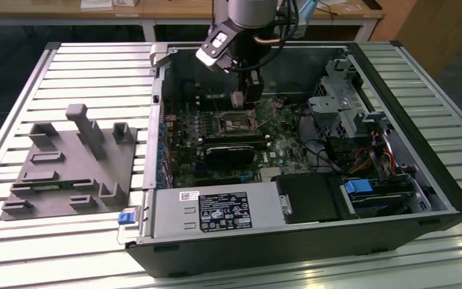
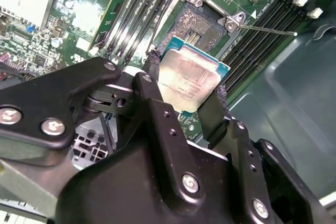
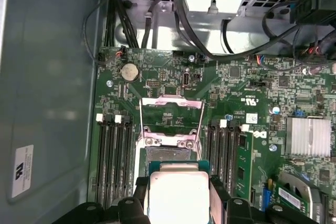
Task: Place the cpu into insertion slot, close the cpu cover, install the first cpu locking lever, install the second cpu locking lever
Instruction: 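Place the cpu into insertion slot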
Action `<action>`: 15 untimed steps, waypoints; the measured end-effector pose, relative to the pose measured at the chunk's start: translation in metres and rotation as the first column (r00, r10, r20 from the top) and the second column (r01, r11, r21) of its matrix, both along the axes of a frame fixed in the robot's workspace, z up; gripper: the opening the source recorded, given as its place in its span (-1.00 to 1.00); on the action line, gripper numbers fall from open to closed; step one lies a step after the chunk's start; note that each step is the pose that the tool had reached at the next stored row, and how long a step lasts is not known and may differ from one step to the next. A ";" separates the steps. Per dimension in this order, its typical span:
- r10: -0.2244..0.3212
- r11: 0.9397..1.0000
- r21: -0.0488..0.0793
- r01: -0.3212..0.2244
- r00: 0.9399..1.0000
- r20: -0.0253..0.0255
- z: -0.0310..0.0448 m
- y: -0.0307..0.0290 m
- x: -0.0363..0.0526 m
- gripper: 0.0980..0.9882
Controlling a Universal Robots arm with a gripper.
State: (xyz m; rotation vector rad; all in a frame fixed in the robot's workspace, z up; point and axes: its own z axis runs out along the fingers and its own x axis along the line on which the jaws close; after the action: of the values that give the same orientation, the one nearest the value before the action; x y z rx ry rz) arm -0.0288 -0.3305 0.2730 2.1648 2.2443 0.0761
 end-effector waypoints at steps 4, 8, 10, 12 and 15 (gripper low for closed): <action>-0.007 1.000 0.000 0.007 1.000 0.002 -0.0067 0.0014 -0.0010 0.00; -0.018 1.000 0.000 0.018 1.000 0.003 -0.0137 0.0029 -0.0020 0.00; -0.018 1.000 0.000 0.018 1.000 0.003 -0.0174 0.0032 -0.0023 0.00; -0.018 1.000 0.000 0.018 1.000 0.003 -0.0208 0.0035 -0.0023 0.00; -0.018 1.000 0.000 0.018 1.000 0.003 -0.0250 0.0040 -0.0023 0.00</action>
State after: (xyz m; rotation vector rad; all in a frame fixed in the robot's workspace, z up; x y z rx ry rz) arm -0.0311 -0.3265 0.2480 2.1824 2.2233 0.0784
